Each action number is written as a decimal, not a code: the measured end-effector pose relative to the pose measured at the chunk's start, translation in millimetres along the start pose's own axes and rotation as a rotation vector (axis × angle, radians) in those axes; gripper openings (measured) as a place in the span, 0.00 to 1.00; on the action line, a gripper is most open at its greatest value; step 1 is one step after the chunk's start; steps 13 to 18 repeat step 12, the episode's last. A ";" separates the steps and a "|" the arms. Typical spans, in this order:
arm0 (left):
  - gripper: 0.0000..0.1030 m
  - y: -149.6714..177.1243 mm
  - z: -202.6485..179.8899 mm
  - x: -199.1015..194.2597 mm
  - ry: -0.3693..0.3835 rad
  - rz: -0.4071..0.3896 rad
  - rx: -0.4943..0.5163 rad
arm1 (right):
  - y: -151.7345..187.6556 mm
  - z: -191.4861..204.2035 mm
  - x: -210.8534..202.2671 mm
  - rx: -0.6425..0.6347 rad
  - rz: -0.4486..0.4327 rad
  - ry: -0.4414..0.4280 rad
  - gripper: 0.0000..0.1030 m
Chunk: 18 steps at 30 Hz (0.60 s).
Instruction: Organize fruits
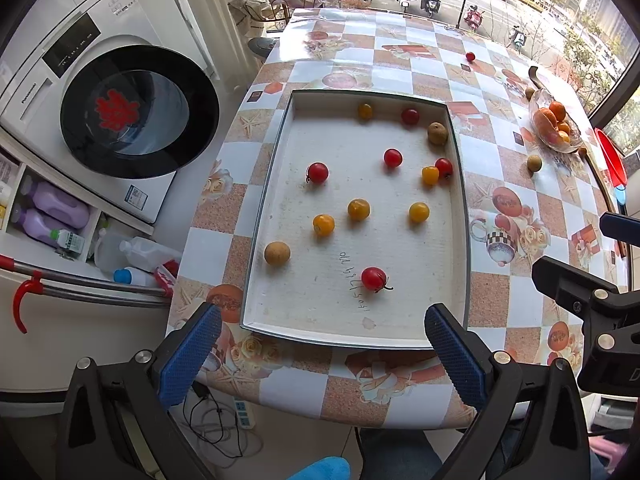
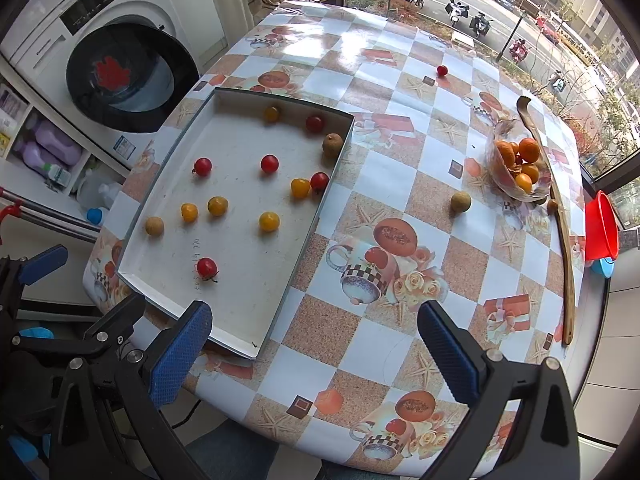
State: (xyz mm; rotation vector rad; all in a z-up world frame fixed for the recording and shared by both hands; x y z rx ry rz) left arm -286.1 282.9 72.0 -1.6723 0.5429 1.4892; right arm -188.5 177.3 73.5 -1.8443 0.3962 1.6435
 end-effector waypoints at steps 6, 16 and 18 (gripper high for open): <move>0.99 1.0 0.4 2.1 0.005 0.008 -0.010 | 0.2 1.3 0.9 0.000 0.002 -0.001 1.00; 0.99 -2.6 -0.2 -0.3 0.009 -0.009 -0.002 | 0.9 -1.0 2.0 0.004 0.003 0.000 1.00; 0.99 -2.6 -0.2 -0.3 0.009 -0.009 -0.002 | 0.9 -1.0 2.0 0.004 0.003 0.000 1.00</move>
Point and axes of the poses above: each gripper's, at about its wrist camera, not at the fingertips, and x roughly the way its jaws point, z to its left, y to its underside, the point moved 7 cm from there along x, roughly the way its jaws point, and after that the axes turned 9 degrees about -x, right-handed, at the moved point
